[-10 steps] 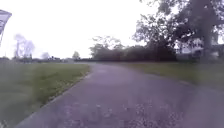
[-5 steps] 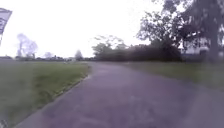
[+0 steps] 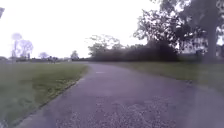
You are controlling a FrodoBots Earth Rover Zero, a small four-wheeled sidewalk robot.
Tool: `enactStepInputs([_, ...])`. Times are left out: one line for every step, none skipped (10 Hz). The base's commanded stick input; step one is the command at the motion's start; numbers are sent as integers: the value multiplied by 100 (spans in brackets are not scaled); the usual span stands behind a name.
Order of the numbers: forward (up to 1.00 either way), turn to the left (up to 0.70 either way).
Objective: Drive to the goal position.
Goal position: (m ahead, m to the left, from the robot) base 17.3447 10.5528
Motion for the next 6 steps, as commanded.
enactStepInputs([85,0])
enactStepInputs([85,0])
enactStepInputs([85,0])
enactStepInputs([85,0])
enactStepInputs([85,0])
enactStepInputs([85,0])
